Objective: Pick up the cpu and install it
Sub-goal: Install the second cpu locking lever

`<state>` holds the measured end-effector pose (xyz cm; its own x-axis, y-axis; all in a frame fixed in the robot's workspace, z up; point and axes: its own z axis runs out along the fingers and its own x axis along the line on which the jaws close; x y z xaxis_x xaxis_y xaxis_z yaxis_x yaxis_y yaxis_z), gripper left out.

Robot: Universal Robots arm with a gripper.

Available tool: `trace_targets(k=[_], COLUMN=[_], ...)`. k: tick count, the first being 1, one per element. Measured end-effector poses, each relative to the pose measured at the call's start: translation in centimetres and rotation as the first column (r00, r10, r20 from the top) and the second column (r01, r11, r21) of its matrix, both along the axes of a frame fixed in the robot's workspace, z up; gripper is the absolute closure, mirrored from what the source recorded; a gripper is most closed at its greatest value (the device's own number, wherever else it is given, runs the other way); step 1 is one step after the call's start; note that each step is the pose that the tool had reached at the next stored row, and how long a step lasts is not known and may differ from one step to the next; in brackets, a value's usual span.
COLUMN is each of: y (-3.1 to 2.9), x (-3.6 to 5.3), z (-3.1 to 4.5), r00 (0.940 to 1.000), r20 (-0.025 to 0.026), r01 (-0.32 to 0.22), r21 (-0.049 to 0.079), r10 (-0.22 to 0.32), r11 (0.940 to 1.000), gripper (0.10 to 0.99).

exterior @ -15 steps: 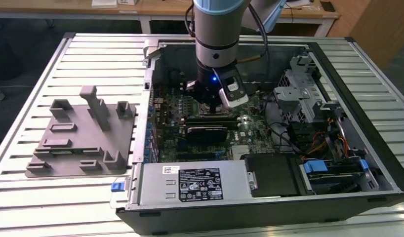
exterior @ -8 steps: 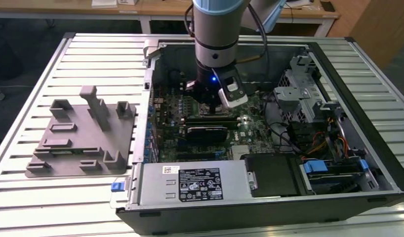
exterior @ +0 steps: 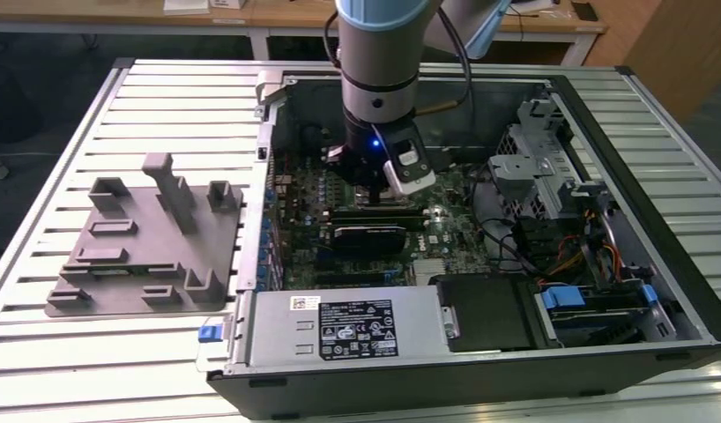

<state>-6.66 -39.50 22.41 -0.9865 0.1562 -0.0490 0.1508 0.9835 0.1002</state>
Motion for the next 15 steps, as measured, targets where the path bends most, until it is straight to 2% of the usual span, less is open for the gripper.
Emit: trace_targets(k=[2,7,15], y=[-0.09,-0.40,-0.74], x=[-0.13,-0.45,-1.16], z=[-0.09,-0.34,-0.91], r00=[1.0000,1.0000,1.0000], r20=[-0.0002,0.0000,0.0001], r01=[-0.001,-0.003,-0.003], r21=[0.003,0.024,0.049], r10=[0.001,0.003,0.003], r11=[1.0000,0.9997,0.9988], gripper=[0.980,0.980,0.980])
